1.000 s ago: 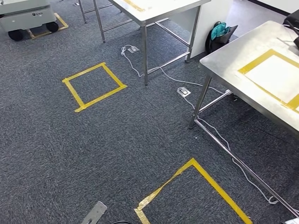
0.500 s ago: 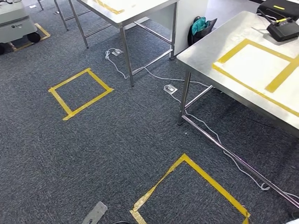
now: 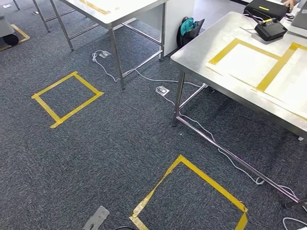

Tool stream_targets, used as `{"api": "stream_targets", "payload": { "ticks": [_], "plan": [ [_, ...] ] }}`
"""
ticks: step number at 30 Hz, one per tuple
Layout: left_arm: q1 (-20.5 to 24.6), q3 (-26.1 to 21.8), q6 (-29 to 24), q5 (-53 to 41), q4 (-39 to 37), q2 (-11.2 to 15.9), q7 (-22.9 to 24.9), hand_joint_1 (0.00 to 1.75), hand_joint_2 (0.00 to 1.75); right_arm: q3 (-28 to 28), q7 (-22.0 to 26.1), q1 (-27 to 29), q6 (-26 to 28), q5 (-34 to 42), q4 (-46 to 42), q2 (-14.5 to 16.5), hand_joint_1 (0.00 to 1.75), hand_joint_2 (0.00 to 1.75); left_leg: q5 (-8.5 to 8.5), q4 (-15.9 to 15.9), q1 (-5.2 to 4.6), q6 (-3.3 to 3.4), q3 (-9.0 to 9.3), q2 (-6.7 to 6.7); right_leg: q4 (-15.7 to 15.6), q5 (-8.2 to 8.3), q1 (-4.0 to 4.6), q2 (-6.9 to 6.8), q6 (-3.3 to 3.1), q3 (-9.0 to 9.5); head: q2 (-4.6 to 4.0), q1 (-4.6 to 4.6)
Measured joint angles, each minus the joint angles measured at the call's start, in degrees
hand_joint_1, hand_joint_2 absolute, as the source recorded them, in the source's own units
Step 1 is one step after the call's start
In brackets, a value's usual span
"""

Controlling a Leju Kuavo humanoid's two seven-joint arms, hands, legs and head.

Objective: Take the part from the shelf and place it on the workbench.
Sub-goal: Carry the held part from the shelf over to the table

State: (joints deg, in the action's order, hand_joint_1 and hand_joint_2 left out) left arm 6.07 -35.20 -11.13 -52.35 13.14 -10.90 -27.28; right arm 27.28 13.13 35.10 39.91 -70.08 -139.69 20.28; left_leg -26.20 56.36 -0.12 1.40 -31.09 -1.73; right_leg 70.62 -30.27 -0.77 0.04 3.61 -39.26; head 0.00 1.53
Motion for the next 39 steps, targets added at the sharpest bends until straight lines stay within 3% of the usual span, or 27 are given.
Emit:
{"api": "stream_targets", "payload": {
  "ticks": [1,3,6,8,10,12,13,14,15,17,19,22,24,26,27,28,29,30,32,33,35,37,39],
  "plan": [
    [0.0,0.0,0.0,0.0,0.0,0.0,0.0,0.00,1.75,0.0,-0.1,0.0,0.0,-0.1,0.0,0.0,1.69,1.75,-0.15,0.1,0.04,-0.21,0.12,-0.31,-4.0,1.72,-0.08,-0.66,0.14,2.16,0.00,0.02],
    [0.0,0.0,0.0,-0.1,0.0,0.1,0.0,0.00,1.75,-0.1,-0.3,0.0,0.0,-0.3,-0.1,0.0,1.69,1.75,-0.52,0.5,-0.22,-0.81,0.23,-0.78,-10.1,3.49,-0.06,-1.71,-0.10,5.59,0.00,0.01],
    [0.1,0.0,0.0,-0.2,0.0,0.1,0.1,0.00,1.75,-0.1,-0.4,0.0,0.0,-0.6,-0.2,0.0,1.69,1.75,-0.71,0.6,-0.51,-1.48,0.25,-1.58,-11.4,3.49,0.08,-1.04,-1.38,6.16,0.00,-0.25],
    [0.2,0.0,0.0,-0.2,0.0,0.1,0.1,0.00,1.75,-0.1,-0.4,0.1,0.0,-0.7,-0.3,0.0,1.69,1.75,-1.59,1.6,-0.32,-2.07,-0.09,-1.11,-11.4,3.56,-0.01,-0.37,-2.13,6.05,0.00,-0.34],
    [0.2,0.0,-0.1,-0.3,0.1,0.1,0.1,0.00,1.75,-0.3,-0.4,0.0,0.0,-0.7,-0.4,0.0,1.69,1.75,-4.62,6.9,-0.13,-2.63,-2.58,0.27,-11.5,3.60,-0.16,0.22,-2.78,6.05,0.00,-0.51],
    [0.1,0.0,-0.2,-0.4,0.1,0.1,0.1,0.00,1.75,-0.5,-0.4,0.0,0.0,-0.8,-0.5,0.0,1.69,1.75,-7.87,14.7,-0.05,-2.79,-6.62,1.02,-11.5,3.54,-0.15,0.96,-3.11,6.01,0.00,-0.61],
    [0.0,0.0,-0.2,-0.4,0.1,0.1,0.1,0.00,1.75,-0.5,-0.4,0.0,0.0,-0.8,-0.5,0.0,1.69,1.75,-8.20,17.0,-0.04,-2.75,-7.97,1.16,-11.4,3.52,-0.14,1.41,-3.16,6.02,0.00,-0.61],
    [-0.1,0.0,-0.2,-0.4,0.1,0.1,0.1,0.00,1.75,-0.6,-0.4,0.0,0.0,-0.8,-0.5,0.0,1.69,1.75,-7.39,17.2,-0.04,-2.64,-8.35,1.27,-11.4,3.51,-0.13,1.91,-3.18,6.08,0.00,-0.62],
    [-0.1,0.0,-0.2,-0.4,0.1,0.1,0.1,0.00,1.75,-0.6,-0.4,0.0,0.0,-0.8,-0.5,0.0,1.69,1.75,-5.62,15.3,-0.05,-2.48,-7.67,1.41,-11.4,3.49,-0.12,2.42,-3.17,6.17,0.00,-0.63],
    [0.0,0.0,-0.2,-0.4,0.1,0.2,0.1,0.00,1.75,-0.6,-0.4,0.0,0.0,-0.8,-0.5,0.0,1.69,1.75,-1.45,7.6,-0.04,-2.00,-4.27,2.53,-11.4,3.40,-0.08,3.41,-2.99,6.35,0.00,-0.64],
    [0.0,-0.1,-0.2,-0.4,0.1,0.2,0.1,0.00,1.75,-0.6,-0.4,0.0,0.0,-0.8,-0.5,0.0,1.69,1.75,0.20,2.1,0.00,-1.72,-1.73,3.70,-11.4,3.28,-0.03,4.25,-2.49,6.29,0.00,-0.62],
    [0.1,-0.1,-0.2,-0.4,0.1,0.2,0.1,0.00,1.75,-0.7,-0.4,0.1,0.0,-0.8,-0.6,0.0,1.69,1.75,0.07,0.8,-0.02,-1.25,-1.13,3.45,-11.8,3.32,-0.20,4.83,-1.38,6.01,0.00,-0.62],
    [0.2,-0.1,-0.2,-0.4,0.1,0.1,0.1,0.00,1.75,-0.7,-0.3,0.1,0.0,-0.7,-0.7,0.0,1.69,1.75,0.11,0.3,0.16,-0.55,-0.74,2.81,-9.7,2.02,-0.11,3.17,-0.81,4.92,0.00,-0.40],
    [0.1,-0.1,-0.1,-0.4,0.1,0.1,0.0,0.00,1.75,-0.8,-0.3,0.0,0.0,-0.6,-0.8,0.0,1.69,1.75,-0.16,0.1,0.18,0.01,-0.36,2.03,-3.2,-1.21,0.03,1.10,-0.50,1.68,0.00,-0.22],
    [0.0,-0.1,-0.1,-0.4,0.1,0.1,0.0,0.00,1.75,-0.9,-0.2,0.0,0.0,-0.6,-0.8,0.0,1.69,1.75,-0.35,0.1,0.15,0.12,-0.18,1.61,0.8,-2.73,0.03,0.71,-0.36,-0.42,0.00,-0.21],
    [-0.1,-0.1,0.0,-0.4,0.1,0.1,0.0,0.00,1.75,-0.9,-0.1,0.0,0.0,-0.5,-0.8,0.0,1.69,1.75,-0.58,0.2,0.12,0.17,0.06,1.21,3.6,-3.40,0.03,0.55,-0.25,-2.01,0.00,-0.24],
    [-0.1,-0.1,0.0,-0.4,0.1,0.1,0.0,0.00,1.75,-1.0,-0.1,0.0,0.0,-0.5,-0.8,0.0,1.69,1.75,-0.86,0.2,0.11,0.15,0.38,0.84,4.5,-2.93,0.02,0.45,-0.15,-2.64,0.00,-0.22],
    [-0.1,-0.1,0.0,-0.4,0.1,0.1,0.0,0.00,1.75,-1.0,0.0,0.1,0.0,-0.4,-0.8,0.0,1.69,1.75,-1.19,0.2,0.12,0.06,0.85,0.50,3.0,-1.33,0.01,0.28,-0.12,-2.09,0.00,-0.22],
    [-0.1,-0.1,0.0,-0.4,0.1,0.1,0.0,0.00,1.75,-1.0,0.1,0.0,0.0,-0.3,-0.8,0.0,1.69,1.75,-2.00,0.2,0.12,-0.31,1.97,0.00,-4.4,2.94,0.03,-0.85,-0.10,1.49,0.00,-0.19],
    [-0.1,-0.1,0.0,-0.4,0.1,0.2,0.0,0.00,1.75,-1.0,0.1,0.0,0.0,-0.2,-0.8,0.0,1.69,1.75,-2.46,0.3,-0.04,-0.60,2.37,-0.19,-7.9,4.16,0.08,-1.53,-0.25,3.30,0.00,-0.13],
    [-0.1,-0.1,0.0,-0.4,0.1,0.3,-0.1,0.00,1.75,-1.0,0.1,0.1,0.0,-0.2,-0.8,0.0,1.69,1.75,-3.02,0.4,-0.45,-1.07,2.76,-0.61,-10.8,4.39,0.22,-2.26,-0.79,4.90,0.00,-0.25],
    [0.0,-0.2,0.0,-0.4,0.1,0.3,-0.1,0.00,1.75,-1.0,0.2,0.2,0.0,-0.2,-0.8,0.0,1.69,1.75,-3.38,0.2,-0.60,-1.41,3.05,-1.15,-11.0,4.06,0.22,-1.62,-1.56,5.00,0.00,-0.46],
    [0.2,-0.2,0.0,-0.4,0.1,0.3,-0.1,0.00,1.75,-1.0,0.2,0.2,0.0,-0.2,-0.8,0.0,1.69,1.75,-4.52,1.8,-0.49,-1.94,2.57,-0.56,-11.1,3.74,0.03,-1.10,-2.28,5.40,0.00,-0.68]
  ]
}}
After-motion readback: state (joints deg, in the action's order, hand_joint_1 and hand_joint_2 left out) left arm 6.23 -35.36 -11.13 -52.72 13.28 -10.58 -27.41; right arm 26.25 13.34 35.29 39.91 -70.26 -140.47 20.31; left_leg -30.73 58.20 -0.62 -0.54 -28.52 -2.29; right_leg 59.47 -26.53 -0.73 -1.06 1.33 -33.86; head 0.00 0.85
